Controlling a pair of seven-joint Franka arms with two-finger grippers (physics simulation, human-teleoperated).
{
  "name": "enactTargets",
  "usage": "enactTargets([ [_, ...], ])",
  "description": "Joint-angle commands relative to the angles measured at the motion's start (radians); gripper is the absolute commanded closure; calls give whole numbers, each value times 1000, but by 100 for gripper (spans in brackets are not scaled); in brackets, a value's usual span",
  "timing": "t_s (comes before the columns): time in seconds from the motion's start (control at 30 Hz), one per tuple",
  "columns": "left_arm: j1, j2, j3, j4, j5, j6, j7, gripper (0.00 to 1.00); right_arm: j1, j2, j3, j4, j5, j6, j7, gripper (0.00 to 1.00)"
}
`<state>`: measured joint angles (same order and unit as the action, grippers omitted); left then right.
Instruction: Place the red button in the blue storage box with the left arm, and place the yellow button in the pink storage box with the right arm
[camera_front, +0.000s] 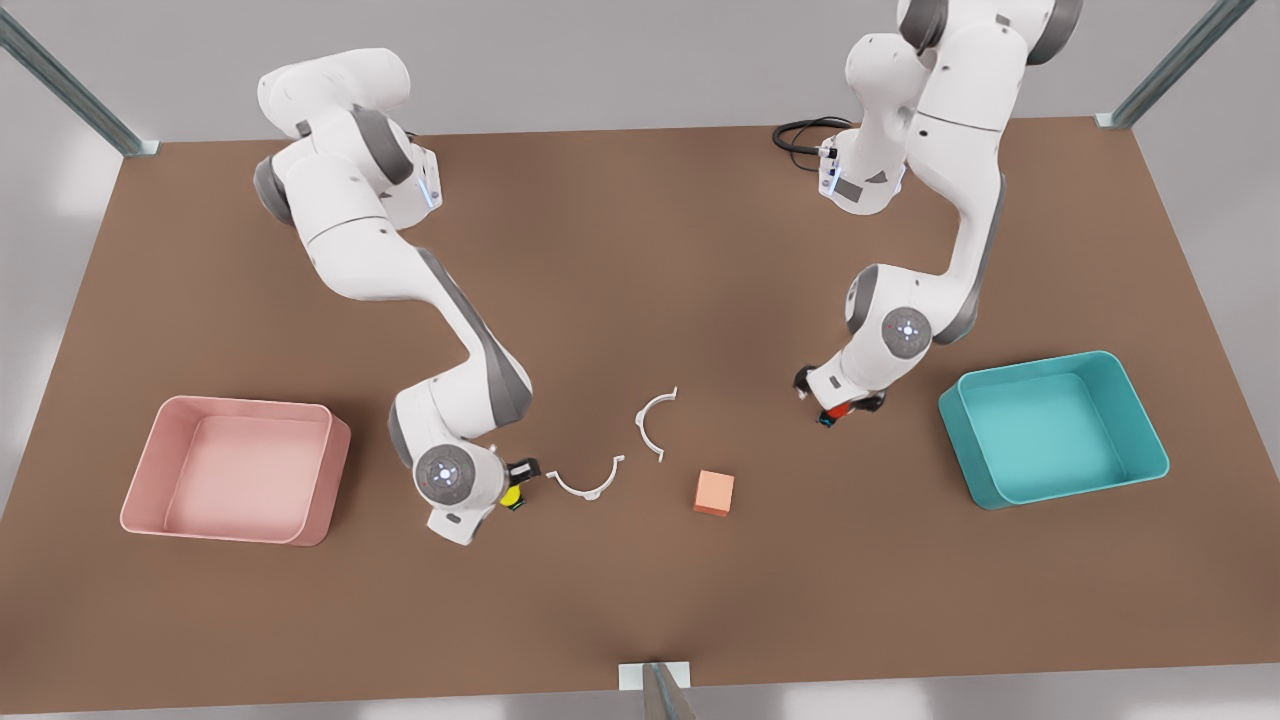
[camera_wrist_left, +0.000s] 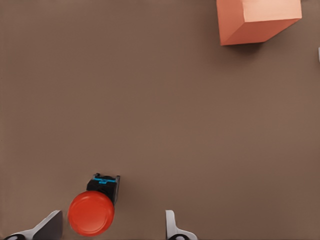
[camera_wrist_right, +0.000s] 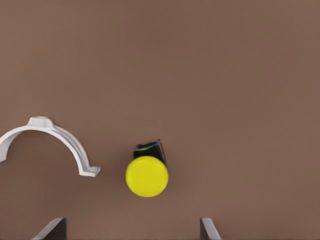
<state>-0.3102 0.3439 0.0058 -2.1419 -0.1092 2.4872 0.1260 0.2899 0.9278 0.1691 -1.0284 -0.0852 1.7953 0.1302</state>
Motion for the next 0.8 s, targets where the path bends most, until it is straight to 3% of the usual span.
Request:
enactTargets([
  [0.0,7,6,0,-4,2,145,152,0,3,25,0,-7,-5,145,240,0],
  [0.33,22,121,0,-21,0,145,146,2,-26,49,-10,-78,-2,265,132,0],
  [0.37,22,121,0,-23,0,145,146,6,-24,49,-11,-79,-2,265,132,0],
  [0.43,25,116,0,-29,-1,141,142,34,-21,48,-11,-139,-2,317,134,0],
  [0.53,25,107,0,-36,-1,136,142,54,-23,49,-11,-144,-2,317,134,0],
  [0.57,25,101,0,-36,-1,136,141,57,-23,49,-11,-144,-2,317,134,3],
  [0.6,25,95,0,-36,-1,133,142,60,-24,49,-11,-144,-2,317,134,17],
  [0.77,94,-92,0,-21,-3,-47,181,59,-23,48,-11,-150,-2,322,132,42],
])
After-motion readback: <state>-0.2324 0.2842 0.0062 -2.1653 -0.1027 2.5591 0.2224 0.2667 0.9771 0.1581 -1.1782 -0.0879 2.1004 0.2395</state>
